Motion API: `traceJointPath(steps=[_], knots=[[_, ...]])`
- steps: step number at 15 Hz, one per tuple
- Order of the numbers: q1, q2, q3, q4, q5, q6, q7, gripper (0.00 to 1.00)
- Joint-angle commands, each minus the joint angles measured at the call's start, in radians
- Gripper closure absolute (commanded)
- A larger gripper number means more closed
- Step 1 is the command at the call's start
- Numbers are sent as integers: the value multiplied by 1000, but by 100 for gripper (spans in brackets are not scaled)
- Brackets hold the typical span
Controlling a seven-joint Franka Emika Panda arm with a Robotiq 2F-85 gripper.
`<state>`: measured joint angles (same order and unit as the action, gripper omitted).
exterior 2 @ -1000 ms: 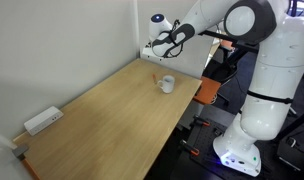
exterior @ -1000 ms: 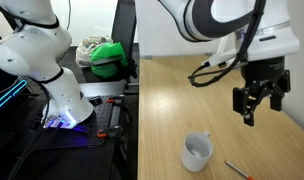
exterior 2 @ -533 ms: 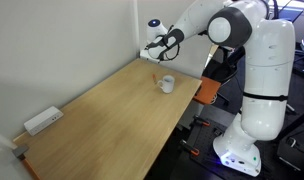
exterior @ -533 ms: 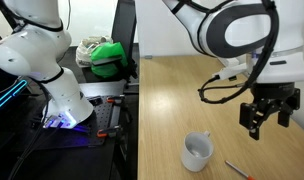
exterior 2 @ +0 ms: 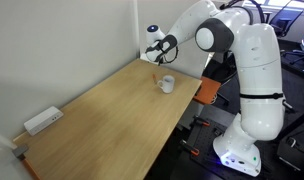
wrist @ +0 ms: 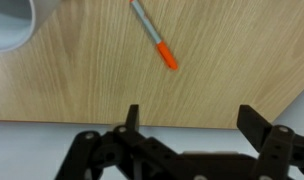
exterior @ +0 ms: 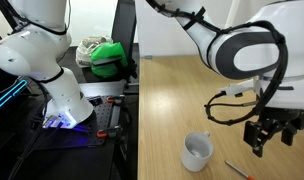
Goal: Pick up the pen and put it in the cup
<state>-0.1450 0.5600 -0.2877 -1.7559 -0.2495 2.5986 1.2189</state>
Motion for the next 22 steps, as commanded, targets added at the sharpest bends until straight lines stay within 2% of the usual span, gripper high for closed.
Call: traceJointPath(steps=[1, 9, 22], knots=[[8, 68, -23, 62, 37, 2, -42, 0], [0, 184, -28, 126, 53, 49, -82, 0], [-9, 330, -20, 227, 181, 52, -216, 0]])
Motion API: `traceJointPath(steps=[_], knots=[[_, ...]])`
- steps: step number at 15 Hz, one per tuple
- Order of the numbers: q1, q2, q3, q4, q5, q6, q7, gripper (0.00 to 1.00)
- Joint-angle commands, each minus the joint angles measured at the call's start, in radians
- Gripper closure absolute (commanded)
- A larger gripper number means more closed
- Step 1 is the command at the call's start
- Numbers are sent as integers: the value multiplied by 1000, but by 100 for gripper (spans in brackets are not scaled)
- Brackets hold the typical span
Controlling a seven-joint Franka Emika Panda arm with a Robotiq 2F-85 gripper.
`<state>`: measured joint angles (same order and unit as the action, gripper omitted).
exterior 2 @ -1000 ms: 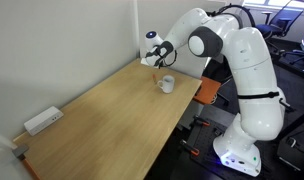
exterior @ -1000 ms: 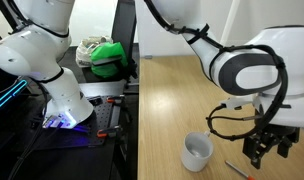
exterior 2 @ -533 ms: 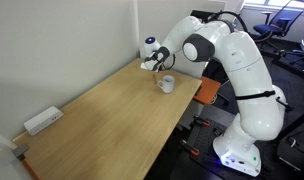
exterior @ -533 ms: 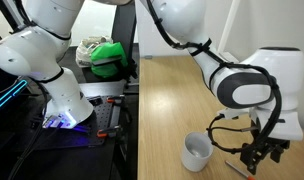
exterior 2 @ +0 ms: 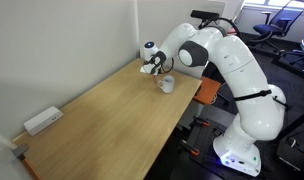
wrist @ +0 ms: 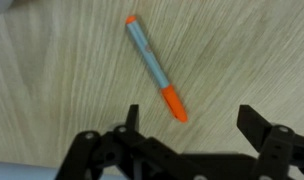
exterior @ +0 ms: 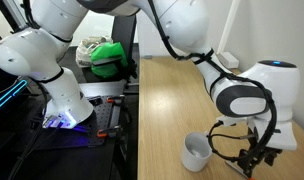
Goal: Pick up the pen and put it in the cup
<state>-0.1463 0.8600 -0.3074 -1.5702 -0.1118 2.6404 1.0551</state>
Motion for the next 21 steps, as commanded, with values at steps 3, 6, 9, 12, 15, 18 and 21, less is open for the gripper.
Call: traceJointPath(steps=[3, 6, 9, 12, 15, 18, 21], knots=[[-27, 50, 16, 64, 80, 9, -95, 0], [-43, 68, 26, 82, 123, 2, -133, 0], [-53, 88, 30, 100, 157, -4, -162, 0], [-54, 105, 25, 117, 176, -11, -174, 25], [-50, 113, 19, 126, 176, -12, -171, 41], [-48, 118, 16, 137, 174, -13, -168, 64], [-47, 120, 15, 143, 173, -13, -167, 88]])
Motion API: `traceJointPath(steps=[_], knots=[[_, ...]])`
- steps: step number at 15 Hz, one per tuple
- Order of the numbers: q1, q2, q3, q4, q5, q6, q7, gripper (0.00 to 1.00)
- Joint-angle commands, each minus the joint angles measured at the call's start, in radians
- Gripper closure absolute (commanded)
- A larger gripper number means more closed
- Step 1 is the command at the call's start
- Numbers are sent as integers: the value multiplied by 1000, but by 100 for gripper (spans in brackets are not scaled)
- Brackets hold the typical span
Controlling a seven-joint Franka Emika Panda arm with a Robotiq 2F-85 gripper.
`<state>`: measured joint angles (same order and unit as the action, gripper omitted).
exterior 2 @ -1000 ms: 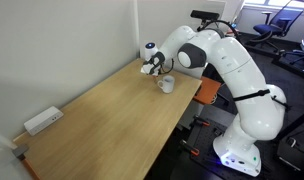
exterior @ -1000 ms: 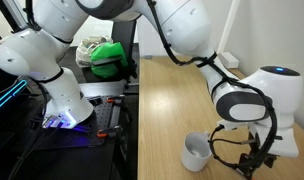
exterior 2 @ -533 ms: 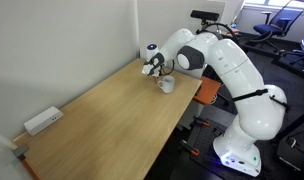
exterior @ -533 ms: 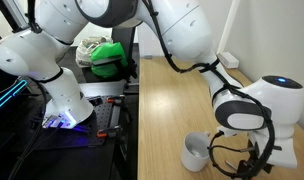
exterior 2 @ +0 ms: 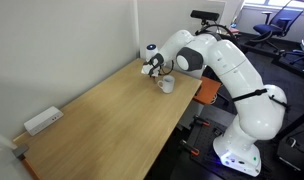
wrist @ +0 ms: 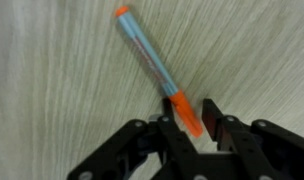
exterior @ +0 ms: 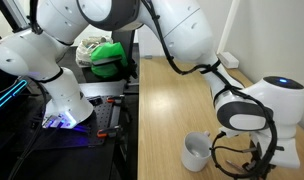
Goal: Pick up the pen and put it in the cup
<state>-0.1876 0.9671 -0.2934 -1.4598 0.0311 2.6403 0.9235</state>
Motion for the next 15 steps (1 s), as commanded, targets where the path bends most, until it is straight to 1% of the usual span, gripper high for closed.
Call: traceJointPath(steps=[1, 2, 6, 11, 15], knots=[[-6, 12, 1, 34, 30, -14, -35, 95], [-5, 12, 0, 36, 29, -14, -34, 100], [6, 8, -10, 35, 21, -17, -28, 97], [67, -56, -53, -22, -2, 6, -2, 97], [120, -131, -80, -66, -21, 23, -4, 97]])
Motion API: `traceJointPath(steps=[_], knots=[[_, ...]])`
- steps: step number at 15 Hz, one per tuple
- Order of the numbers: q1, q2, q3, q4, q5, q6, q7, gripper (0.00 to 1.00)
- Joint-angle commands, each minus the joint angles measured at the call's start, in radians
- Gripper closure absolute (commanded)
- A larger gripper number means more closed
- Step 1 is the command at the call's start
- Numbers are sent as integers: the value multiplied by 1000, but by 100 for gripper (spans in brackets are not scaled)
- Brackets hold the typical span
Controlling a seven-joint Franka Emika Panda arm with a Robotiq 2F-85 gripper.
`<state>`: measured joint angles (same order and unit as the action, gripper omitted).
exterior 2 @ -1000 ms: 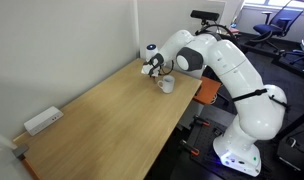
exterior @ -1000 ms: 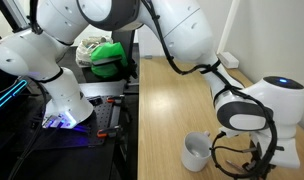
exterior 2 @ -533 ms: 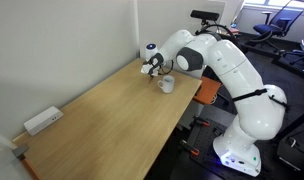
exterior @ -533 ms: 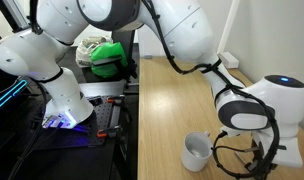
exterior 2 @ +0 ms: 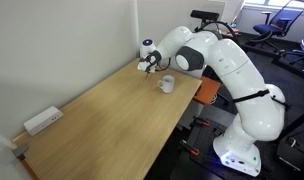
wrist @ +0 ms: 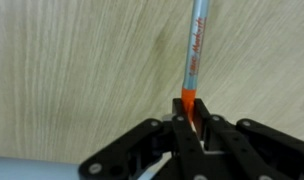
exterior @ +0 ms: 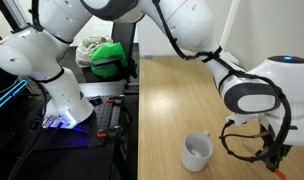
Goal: Pick up the pen and put it in the cup
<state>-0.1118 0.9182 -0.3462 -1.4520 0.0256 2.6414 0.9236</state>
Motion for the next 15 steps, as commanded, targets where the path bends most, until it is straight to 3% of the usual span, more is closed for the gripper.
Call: traceJointPath(steps=[1, 7, 15], knots=[[60, -107, -34, -90, -23, 21, -3, 97], [213, -192, -189, -161, -150, 9, 137, 97], [529, -183, -524, -244, -477, -13, 621, 97]])
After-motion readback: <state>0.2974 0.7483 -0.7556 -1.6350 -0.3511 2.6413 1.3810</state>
